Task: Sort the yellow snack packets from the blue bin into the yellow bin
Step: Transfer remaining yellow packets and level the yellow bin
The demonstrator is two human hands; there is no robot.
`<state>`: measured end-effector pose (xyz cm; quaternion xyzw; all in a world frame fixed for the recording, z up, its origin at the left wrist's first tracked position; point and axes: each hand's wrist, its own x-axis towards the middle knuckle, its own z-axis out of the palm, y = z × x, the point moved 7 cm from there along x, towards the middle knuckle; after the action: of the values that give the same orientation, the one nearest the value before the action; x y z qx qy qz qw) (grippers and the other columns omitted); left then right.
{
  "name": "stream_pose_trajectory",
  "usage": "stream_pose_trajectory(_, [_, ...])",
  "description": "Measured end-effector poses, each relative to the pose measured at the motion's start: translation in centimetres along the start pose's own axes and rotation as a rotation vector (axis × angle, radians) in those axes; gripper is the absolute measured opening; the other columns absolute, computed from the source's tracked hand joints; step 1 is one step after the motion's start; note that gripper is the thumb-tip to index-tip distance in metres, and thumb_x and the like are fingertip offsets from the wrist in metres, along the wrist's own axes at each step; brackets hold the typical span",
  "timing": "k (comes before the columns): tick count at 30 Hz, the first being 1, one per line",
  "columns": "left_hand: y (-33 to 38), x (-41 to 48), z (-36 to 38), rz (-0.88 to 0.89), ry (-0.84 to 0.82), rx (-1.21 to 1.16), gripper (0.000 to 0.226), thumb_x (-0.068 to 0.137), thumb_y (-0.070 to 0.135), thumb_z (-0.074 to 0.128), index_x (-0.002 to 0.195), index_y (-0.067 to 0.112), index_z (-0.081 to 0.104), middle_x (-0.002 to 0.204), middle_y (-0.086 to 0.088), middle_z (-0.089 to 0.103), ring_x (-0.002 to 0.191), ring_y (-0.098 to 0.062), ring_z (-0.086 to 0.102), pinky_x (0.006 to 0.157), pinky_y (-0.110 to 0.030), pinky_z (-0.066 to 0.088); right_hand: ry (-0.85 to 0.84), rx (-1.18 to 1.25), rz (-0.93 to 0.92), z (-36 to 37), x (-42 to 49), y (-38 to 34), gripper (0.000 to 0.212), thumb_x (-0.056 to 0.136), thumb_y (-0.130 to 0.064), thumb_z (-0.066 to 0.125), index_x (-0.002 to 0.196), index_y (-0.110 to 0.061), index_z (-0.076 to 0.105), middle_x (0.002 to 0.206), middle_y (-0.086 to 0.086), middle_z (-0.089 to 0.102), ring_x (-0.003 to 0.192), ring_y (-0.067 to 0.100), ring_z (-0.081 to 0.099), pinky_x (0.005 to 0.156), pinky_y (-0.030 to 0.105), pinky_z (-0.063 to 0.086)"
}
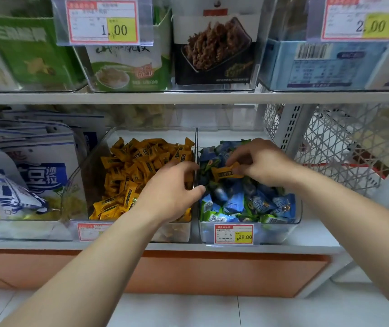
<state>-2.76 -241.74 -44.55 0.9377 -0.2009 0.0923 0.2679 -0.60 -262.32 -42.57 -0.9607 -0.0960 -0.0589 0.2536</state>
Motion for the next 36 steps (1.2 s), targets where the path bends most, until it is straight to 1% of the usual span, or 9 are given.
stream_pose_trajectory(5, [3.6, 0.6, -0.6, 0.115, 0.175, -0.040, 0.052, 0.092, 0.050, 0.059, 0.140, 0.036, 0.048, 0.132, 0.006, 0.057, 0.124, -0.016, 0.047, 0.099, -0.034, 0.044, 0.241, 0.525, 0.016, -0.9, -2.4, -0.7, 0.024, 0.081, -0.007, 0.076, 0.082, -0.030, 0.073, 0.083, -0.011, 0.075, 0.084, 0.006, 0.070, 0.077, 0.022, 0.052])
stream_pose_trajectory(8, [4.8, 1.0, -1.5, 0.172, 0.247, -0.255, 0.029, 0.094, 0.036, 0.063, 0.122, 0.030, 0.064, 0.108, 0.014, 0.066, 0.102, -0.001, 0.057, 0.090, -0.027, 0.049, 0.246, 0.750, 0.010, -0.6, -2.9, -1.2, 0.023, 0.078, -0.010, 0.080, 0.090, -0.027, 0.071, 0.087, -0.005, 0.076, 0.087, 0.013, 0.072, 0.082, 0.033, 0.056])
stream_pose_trajectory(11, [1.9, 1.5, -3.1, 0.036, 0.334, -0.116, 0.023, 0.093, 0.036, 0.064, 0.115, 0.033, 0.066, 0.102, 0.016, 0.066, 0.094, -0.007, 0.060, 0.078, -0.029, 0.050, 0.332, 0.529, 0.054, -2.0, -3.1, 0.7, 0.014, 0.080, -0.032, 0.077, 0.091, -0.032, 0.069, 0.088, -0.012, 0.073, 0.089, 0.004, 0.068, 0.082, 0.028, 0.053])
stream_pose_trajectory(15, [-3.0, 1.5, -3.6, -0.188, 0.228, 0.094, 0.044, 0.093, 0.041, 0.063, 0.135, 0.029, 0.057, 0.131, -0.001, 0.062, 0.119, -0.024, 0.057, 0.093, -0.041, 0.052, 0.449, 0.171, 0.094, -4.8, -4.3, 4.5, 0.013, 0.088, -0.029, 0.066, 0.099, -0.034, 0.065, 0.103, -0.012, 0.064, 0.088, 0.006, 0.060, 0.068, 0.015, 0.041])
stream_pose_trajectory(20, [3.2, 2.0, -2.7, 0.006, 0.292, 0.064, 0.037, 0.090, 0.037, 0.063, 0.125, 0.026, 0.064, 0.120, 0.003, 0.068, 0.110, -0.018, 0.062, 0.092, -0.033, 0.051, 0.204, 0.144, 0.323, -3.5, -4.6, 9.5, 0.055, 0.091, -0.036, 0.065, 0.140, -0.018, 0.050, 0.129, 0.002, 0.057, 0.108, 0.020, 0.059, 0.083, 0.025, 0.040])
stream_pose_trajectory(24, [11.0, 3.6, 3.4, 0.248, 0.010, -0.009, 0.038, 0.088, 0.048, 0.060, 0.122, 0.032, 0.064, 0.121, 0.012, 0.068, 0.110, -0.007, 0.061, 0.093, -0.026, 0.048, 0.116, 0.323, 0.306, -2.5, -5.3, 9.8, 0.044, 0.094, -0.026, 0.062, 0.137, -0.018, 0.054, 0.131, -0.001, 0.061, 0.117, 0.022, 0.059, 0.101, 0.043, 0.048])
stream_pose_trajectory(29, [13.5, 5.6, 11.6, 0.145, -0.443, -0.215, 0.058, 0.082, 0.057, 0.069, 0.131, 0.032, 0.051, 0.124, 0.008, 0.061, 0.110, -0.013, 0.059, 0.083, -0.024, 0.047, 0.094, 0.498, 0.298, -2.6, -6.1, 10.2, 0.037, 0.098, -0.023, 0.058, 0.134, -0.019, 0.055, 0.126, 0.003, 0.063, 0.101, 0.024, 0.068, 0.088, 0.050, 0.056])
stream_pose_trajectory(33, [12.1, 5.6, 13.4, 0.217, -0.504, -0.132, 0.035, 0.088, 0.050, 0.066, 0.118, 0.033, 0.059, 0.121, 0.006, 0.060, 0.108, -0.015, 0.057, 0.089, -0.031, 0.048, 0.105, 0.446, 0.253, -2.6, -6.3, 10.3, 0.036, 0.099, -0.025, 0.056, 0.134, -0.025, 0.053, 0.123, -0.001, 0.062, 0.092, 0.022, 0.069, 0.076, 0.039, 0.056])
stream_pose_trajectory(36, [11.9, 5.7, 12.6, 0.373, -0.475, 0.121, 0.024, 0.087, 0.042, 0.066, 0.109, 0.034, 0.064, 0.114, 0.009, 0.061, 0.100, -0.014, 0.057, 0.088, -0.037, 0.051, 0.103, 0.399, 0.218, -2.4, -6.0, 10.0, 0.033, 0.098, -0.029, 0.056, 0.130, -0.028, 0.055, 0.123, -0.003, 0.062, 0.098, 0.022, 0.066, 0.083, 0.039, 0.053])
